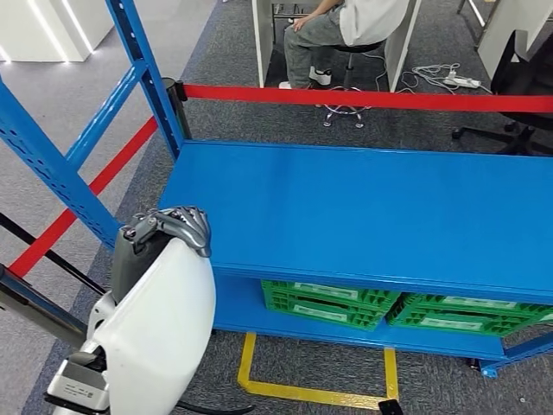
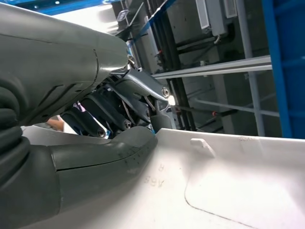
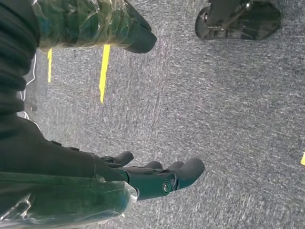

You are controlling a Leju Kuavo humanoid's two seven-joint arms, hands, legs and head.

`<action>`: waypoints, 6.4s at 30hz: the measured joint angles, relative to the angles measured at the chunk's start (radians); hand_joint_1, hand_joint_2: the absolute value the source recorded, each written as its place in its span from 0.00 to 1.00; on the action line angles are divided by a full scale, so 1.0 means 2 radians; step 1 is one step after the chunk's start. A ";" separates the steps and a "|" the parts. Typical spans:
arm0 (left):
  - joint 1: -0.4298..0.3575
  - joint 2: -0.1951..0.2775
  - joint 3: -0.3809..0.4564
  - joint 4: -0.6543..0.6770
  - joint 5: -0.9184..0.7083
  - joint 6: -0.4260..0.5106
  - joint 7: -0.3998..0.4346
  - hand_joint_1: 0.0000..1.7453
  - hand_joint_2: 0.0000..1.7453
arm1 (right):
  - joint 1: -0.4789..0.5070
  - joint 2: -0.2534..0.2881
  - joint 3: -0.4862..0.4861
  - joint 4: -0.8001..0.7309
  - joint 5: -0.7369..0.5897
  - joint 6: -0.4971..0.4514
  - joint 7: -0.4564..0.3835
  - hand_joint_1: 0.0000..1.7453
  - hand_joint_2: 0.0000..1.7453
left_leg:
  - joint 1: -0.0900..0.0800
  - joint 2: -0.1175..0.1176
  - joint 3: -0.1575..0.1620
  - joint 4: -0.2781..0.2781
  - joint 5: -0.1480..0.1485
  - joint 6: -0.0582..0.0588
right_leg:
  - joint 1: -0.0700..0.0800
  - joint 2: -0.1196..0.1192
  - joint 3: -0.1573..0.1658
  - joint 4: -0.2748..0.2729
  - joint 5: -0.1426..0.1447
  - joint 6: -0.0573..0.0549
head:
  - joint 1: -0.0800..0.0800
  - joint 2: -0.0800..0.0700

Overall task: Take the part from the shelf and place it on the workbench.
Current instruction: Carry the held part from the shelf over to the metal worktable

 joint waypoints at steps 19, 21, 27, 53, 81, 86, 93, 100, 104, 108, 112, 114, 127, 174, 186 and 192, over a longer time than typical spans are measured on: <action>0.025 0.005 0.002 -0.007 -0.001 0.001 -0.011 1.00 1.00 | 0.001 0.001 -0.006 0.000 -0.006 -0.002 0.000 0.00 1.00 | -0.003 0.002 0.049 -0.105 0.060 0.027 | 0.001 0.001 -0.056 0.125 -0.055 0.029 | 0.004 0.000; 0.030 0.005 0.004 -0.008 -0.001 0.001 -0.015 1.00 1.00 | 0.000 0.001 -0.007 0.000 -0.009 -0.003 0.000 0.00 1.00 | -0.004 0.001 0.044 -0.102 0.062 0.025 | 0.001 0.001 -0.007 0.050 -0.032 0.027 | 0.004 0.000; 0.041 0.004 0.009 -0.013 -0.002 -0.002 -0.025 1.00 1.00 | 0.001 0.001 -0.011 0.000 -0.011 -0.007 -0.001 0.00 1.00 | -0.005 0.000 0.032 -0.090 0.066 0.009 | 0.002 0.001 0.019 -0.004 -0.014 0.006 | 0.003 0.000; 0.062 -0.002 0.022 -0.018 -0.009 -0.005 -0.032 1.00 1.00 | -0.001 -0.003 -0.028 -0.001 -0.019 -0.011 -0.004 0.00 1.00 | -0.006 0.001 0.044 -0.106 0.065 0.024 | 0.003 0.001 0.032 0.005 -0.026 0.021 | 0.003 0.000; 0.076 -0.007 0.028 -0.018 -0.017 -0.002 -0.036 1.00 1.00 | 0.001 -0.008 -0.039 -0.001 -0.028 -0.017 -0.013 0.00 1.00 | 0.000 0.004 0.071 -0.113 0.046 0.026 | 0.001 -0.004 -0.032 0.083 -0.034 0.024 | 0.005 0.000; 0.077 -0.007 0.028 -0.018 -0.017 -0.002 -0.036 1.00 1.00 | -0.004 -0.009 -0.041 -0.001 -0.028 -0.015 -0.010 0.00 1.00 | -0.006 0.017 0.065 -0.100 0.043 0.016 | 0.004 -0.018 0.014 -0.003 -0.013 0.012 | 0.004 0.000; 0.083 -0.005 0.028 -0.018 -0.019 -0.001 -0.037 1.00 1.00 | -0.001 -0.009 -0.042 -0.001 -0.025 -0.014 -0.009 0.00 1.00 | 0.000 0.005 0.005 0.037 -0.033 0.002 | 0.002 0.009 0.002 -0.003 -0.002 -0.004 | 0.001 0.000; 0.088 -0.001 0.029 -0.018 -0.019 0.000 -0.038 1.00 1.00 | -0.002 -0.008 -0.042 -0.001 -0.022 -0.012 -0.009 0.00 1.00 | -0.001 -0.035 0.066 -0.090 0.037 0.021 | 0.003 0.043 -0.009 0.000 0.005 0.004 | 0.002 0.000; 0.090 -0.001 0.030 -0.019 -0.019 0.000 -0.040 1.00 1.00 | 0.000 -0.008 -0.042 -0.001 -0.020 -0.011 -0.008 0.00 1.00 | 0.003 -0.017 0.066 -0.103 0.040 0.024 | 0.003 0.037 -0.025 0.015 -0.003 0.015 | 0.002 0.000; 0.096 0.000 0.031 -0.020 -0.019 0.000 -0.042 1.00 1.00 | -0.001 -0.009 -0.042 -0.002 -0.019 -0.011 -0.008 0.00 1.00 | 0.003 0.008 0.065 -0.105 0.042 0.025 | 0.002 0.007 -0.075 0.126 -0.059 0.024 | 0.007 0.000; 0.098 0.001 0.032 -0.020 -0.019 0.000 -0.042 1.00 1.00 | 0.000 -0.009 -0.042 -0.002 -0.018 -0.011 -0.008 0.00 1.00 | 0.002 0.031 0.066 -0.103 0.040 0.023 | 0.002 -0.010 -0.034 0.065 -0.024 0.026 | 0.007 0.000; 0.099 0.001 0.033 -0.021 -0.019 0.000 -0.042 1.00 1.00 | -0.002 -0.009 -0.042 -0.002 -0.018 -0.011 -0.009 0.00 1.00 | -0.001 0.040 0.066 -0.101 0.038 0.019 | 0.004 -0.028 -0.002 0.009 -0.008 0.022 | 0.007 0.000; 0.102 0.005 0.038 -0.025 -0.019 -0.002 -0.044 1.00 1.00 | -0.001 -0.009 -0.042 -0.002 -0.019 -0.008 -0.009 0.00 1.00 | 0.002 -0.007 0.028 -0.008 0.009 0.010 | 0.002 0.036 -0.003 -0.001 0.001 0.001 | 0.002 0.000; 0.095 -0.014 0.046 -0.031 -0.038 0.005 -0.048 1.00 1.00 | -0.001 -0.009 -0.047 -0.003 -0.026 -0.003 -0.009 0.00 1.00 | 0.003 0.037 0.059 -0.094 0.039 0.021 | 0.004 -0.020 -0.026 0.034 -0.006 0.024 | 0.008 0.000; 0.088 -0.017 0.040 -0.027 -0.038 0.005 -0.047 1.00 1.00 | -0.001 -0.010 -0.049 -0.003 -0.028 0.000 -0.014 0.00 1.00 | 0.005 0.003 -0.001 0.047 -0.025 0.004 | 0.007 0.025 -0.010 -0.003 0.009 0.000 | 0.002 0.000; 0.086 -0.018 0.040 -0.026 -0.038 0.005 -0.046 1.00 1.00 | -0.001 -0.010 -0.052 -0.003 -0.028 0.000 -0.013 0.00 1.00 | 0.006 -0.038 0.055 -0.083 0.037 0.014 | 0.006 0.061 -0.018 0.003 0.011 0.009 | 0.003 0.000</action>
